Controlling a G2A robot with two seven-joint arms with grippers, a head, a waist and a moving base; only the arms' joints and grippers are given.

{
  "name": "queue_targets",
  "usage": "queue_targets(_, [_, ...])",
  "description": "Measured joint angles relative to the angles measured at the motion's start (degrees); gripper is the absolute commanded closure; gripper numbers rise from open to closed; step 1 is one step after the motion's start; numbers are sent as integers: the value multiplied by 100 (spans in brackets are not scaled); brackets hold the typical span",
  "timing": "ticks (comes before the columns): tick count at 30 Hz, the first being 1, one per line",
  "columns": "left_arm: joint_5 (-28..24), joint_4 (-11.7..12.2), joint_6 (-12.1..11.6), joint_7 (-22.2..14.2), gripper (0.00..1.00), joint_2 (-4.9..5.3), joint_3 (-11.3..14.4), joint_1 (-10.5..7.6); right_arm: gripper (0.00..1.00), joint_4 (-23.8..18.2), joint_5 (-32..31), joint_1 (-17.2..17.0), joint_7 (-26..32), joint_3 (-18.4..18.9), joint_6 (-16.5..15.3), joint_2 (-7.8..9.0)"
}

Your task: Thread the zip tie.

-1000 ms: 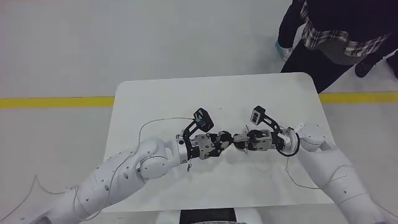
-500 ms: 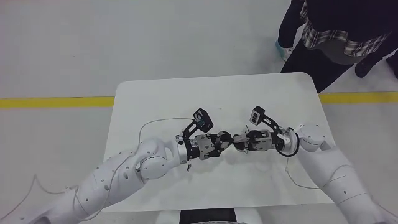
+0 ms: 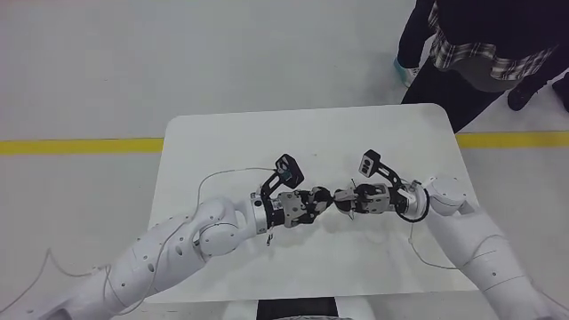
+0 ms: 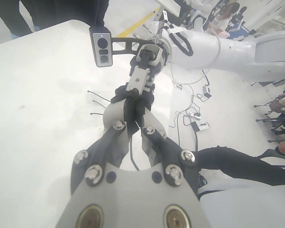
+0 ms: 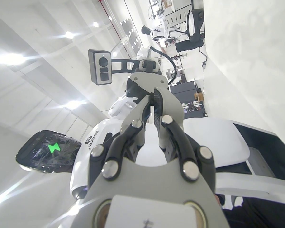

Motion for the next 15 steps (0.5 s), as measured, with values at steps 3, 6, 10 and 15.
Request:
queue_targets(3, [-10, -13, 0, 28, 54, 12, -4, 4, 100, 9, 10, 4, -5, 5, 5, -2])
queue_targets(6, [-34, -25, 0, 63, 45, 24, -4, 8, 100, 13, 8, 6, -5, 7, 15, -3])
queue_targets(10, [-78, -39, 0, 124, 32, 39, -1, 9, 100, 19, -8, 11, -7, 8, 37, -4])
queue_targets(15, [-106, -44, 0, 168, 32, 60, 7, -8, 100, 26, -26, 15, -10, 5, 58, -6])
